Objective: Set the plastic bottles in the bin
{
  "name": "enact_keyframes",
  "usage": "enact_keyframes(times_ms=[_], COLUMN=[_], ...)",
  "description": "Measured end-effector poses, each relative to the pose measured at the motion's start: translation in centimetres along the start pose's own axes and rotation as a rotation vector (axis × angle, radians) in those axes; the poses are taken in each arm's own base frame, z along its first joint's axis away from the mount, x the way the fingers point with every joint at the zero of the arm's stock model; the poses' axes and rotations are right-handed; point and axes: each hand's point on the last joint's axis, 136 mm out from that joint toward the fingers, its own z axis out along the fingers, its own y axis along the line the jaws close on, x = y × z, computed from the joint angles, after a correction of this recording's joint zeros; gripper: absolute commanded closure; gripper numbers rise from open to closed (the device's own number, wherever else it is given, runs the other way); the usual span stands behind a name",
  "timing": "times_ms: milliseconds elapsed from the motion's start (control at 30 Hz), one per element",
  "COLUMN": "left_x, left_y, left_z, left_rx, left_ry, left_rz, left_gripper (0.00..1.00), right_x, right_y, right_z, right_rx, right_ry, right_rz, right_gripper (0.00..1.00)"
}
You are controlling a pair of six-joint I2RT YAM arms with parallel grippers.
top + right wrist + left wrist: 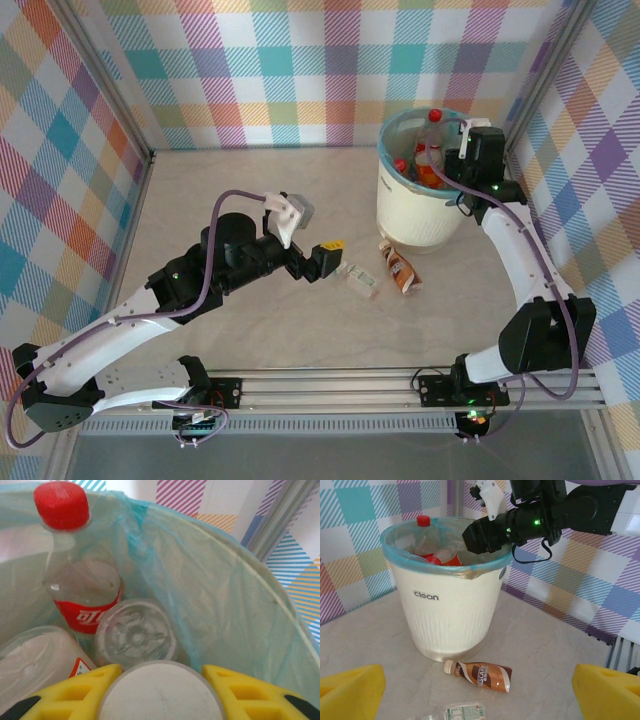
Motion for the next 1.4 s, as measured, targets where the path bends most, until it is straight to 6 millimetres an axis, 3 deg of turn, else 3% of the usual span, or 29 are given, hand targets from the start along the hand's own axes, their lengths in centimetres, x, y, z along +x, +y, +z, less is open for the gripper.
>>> enact_keyframes(times_ms=[267,433,567,700,800,933,1100,1400], left_x=[0.4,0.4,0.6,0.9,1.2,1.3,1.3,1.8], left_y=[0.0,0.0,0.0,0.0,0.0,0.0,0.0,1.1], left_z=[0.1,0.1,0.4,0.9,1.2,1.3,1.3,1.1], left_rx=[-0.001,-0.001,-0.001,-0.002,-0.001,-0.002,-0.004,-0.067], left_ry=[0.009,0.010,0.017,0.030,0.038,0.042,0.041,0.050], left_rz=[0.001,0.001,0.002,0.003,0.004,0.004,0.003,0.003], left_gripper=[0.04,0.04,0.04,0.04,0.04,0.04,0.04,0.04], right_x=[-0.3,-0.4,-2.9,-6.4,-7.1,-5.7,-2.3,-2.0], right_y=[0.1,0.4,-0.3,-1.2,-1.4,-0.9,-0.1,-0.2], right_z=[1.2,0.0,-2.7,-6.2,-6.9,-4.9,-1.4,-1.7], right_rx=[-0.035,-0.068,-0.068,-0.064,-0.062,-0.065,-0.067,-0.066], right_ry=[0.013,0.042,-0.006,-0.110,-0.133,-0.076,0.049,0.046], right_rz=[0.057,0.089,0.105,0.115,0.106,0.082,0.063,0.092], right_gripper=[0.34,0.31,0.31,0.42,0.52,0.59,0.65,0.69])
